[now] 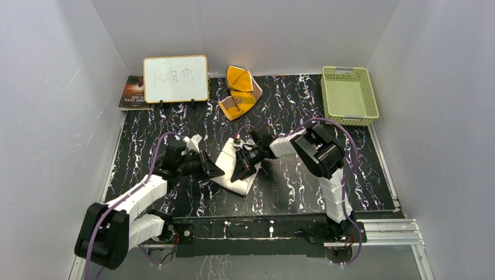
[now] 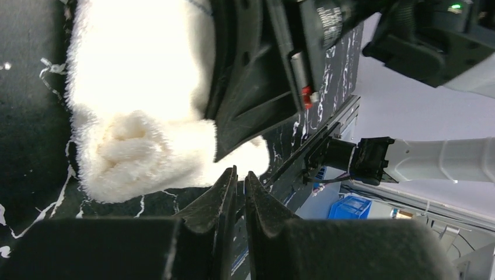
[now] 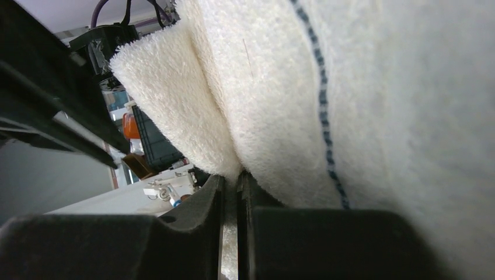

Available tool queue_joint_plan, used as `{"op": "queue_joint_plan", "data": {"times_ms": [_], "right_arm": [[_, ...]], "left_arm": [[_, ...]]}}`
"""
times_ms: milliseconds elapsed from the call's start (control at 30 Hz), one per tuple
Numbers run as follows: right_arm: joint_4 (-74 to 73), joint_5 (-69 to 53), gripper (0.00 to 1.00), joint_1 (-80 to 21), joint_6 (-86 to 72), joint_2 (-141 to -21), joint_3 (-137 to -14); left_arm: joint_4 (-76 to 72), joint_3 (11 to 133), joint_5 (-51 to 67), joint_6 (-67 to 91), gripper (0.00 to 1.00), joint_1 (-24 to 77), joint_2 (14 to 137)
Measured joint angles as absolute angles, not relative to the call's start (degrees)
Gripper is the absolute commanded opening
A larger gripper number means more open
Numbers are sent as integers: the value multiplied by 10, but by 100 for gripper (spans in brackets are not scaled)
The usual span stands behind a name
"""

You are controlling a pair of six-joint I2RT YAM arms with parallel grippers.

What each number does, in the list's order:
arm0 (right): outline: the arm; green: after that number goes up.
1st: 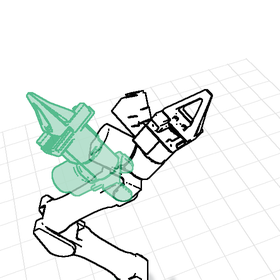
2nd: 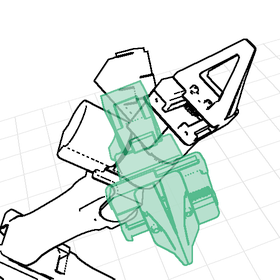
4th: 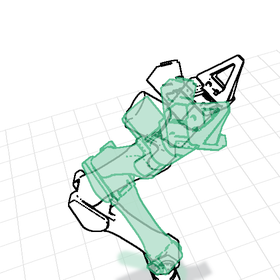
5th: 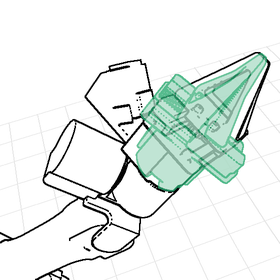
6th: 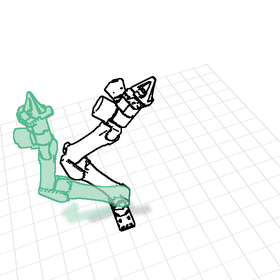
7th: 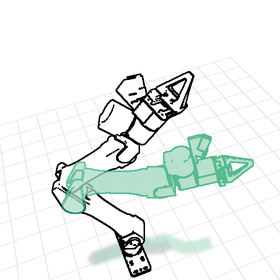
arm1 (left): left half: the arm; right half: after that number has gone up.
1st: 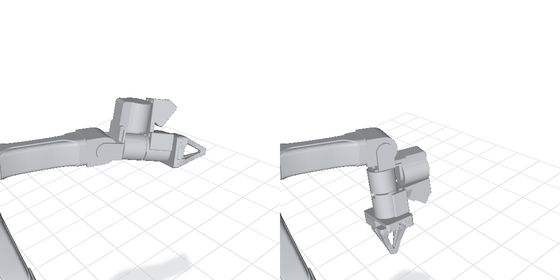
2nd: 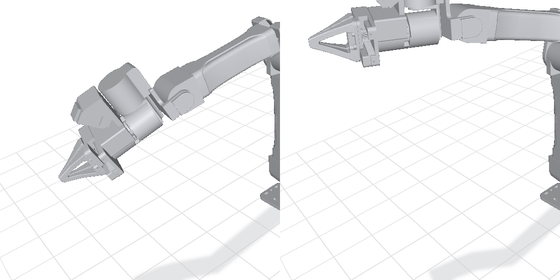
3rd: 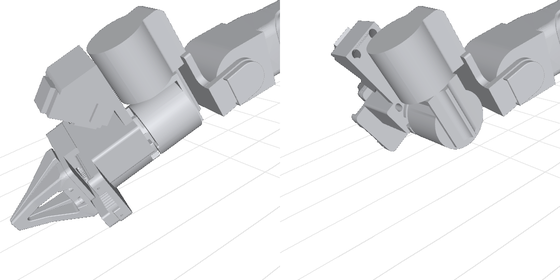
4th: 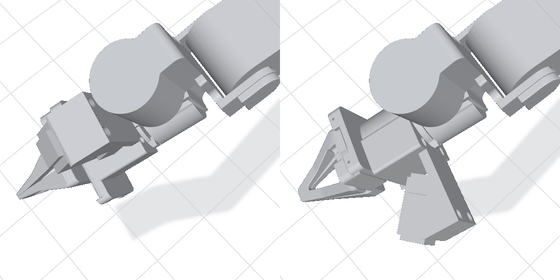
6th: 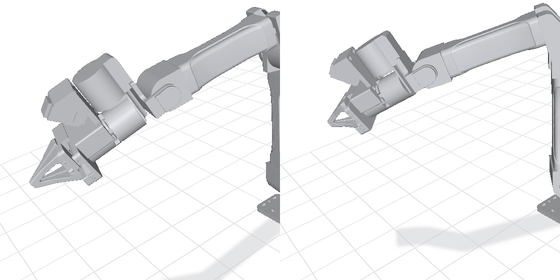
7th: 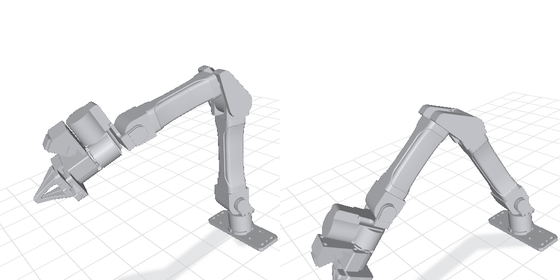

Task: Roll the towels
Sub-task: Roll the towel at the center of the board.

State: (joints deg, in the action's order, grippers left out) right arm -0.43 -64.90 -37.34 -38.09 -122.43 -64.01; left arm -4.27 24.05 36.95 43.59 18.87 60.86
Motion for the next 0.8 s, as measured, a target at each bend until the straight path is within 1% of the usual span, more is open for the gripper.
{"op": "queue_joint_plan", "data": {"times_ms": [133, 267, 333, 433, 500, 633, 700, 800], "right_arm": [[-1, -650, 0, -373, -380, -1227, -641], [-2, -649, 0, -373, -378, -1227, -642], [-7, -646, 5, -373, -376, -1227, -644], [-21, -642, 21, -373, -369, -1227, -650], [-36, -637, 29, -373, -361, -1227, -656], [-91, -615, 32, -375, -339, -1223, -679], [-129, -581, 36, -376, -318, -1207, -690], [-189, -503, 37, -382, -274, -1175, -717]], "left_arm": [[-118, 199, 376, 462, 4, 189, 657], [-172, 170, 366, 476, 4, 189, 707], [-187, 164, 353, 479, 4, 189, 712], [-203, 159, 332, 480, 4, 189, 712], [-210, 159, 319, 480, 3, 189, 716], [-215, 159, 305, 479, 3, 189, 726], [-218, 159, 303, 475, 3, 189, 730], [-226, 159, 303, 472, 3, 189, 737]]}}
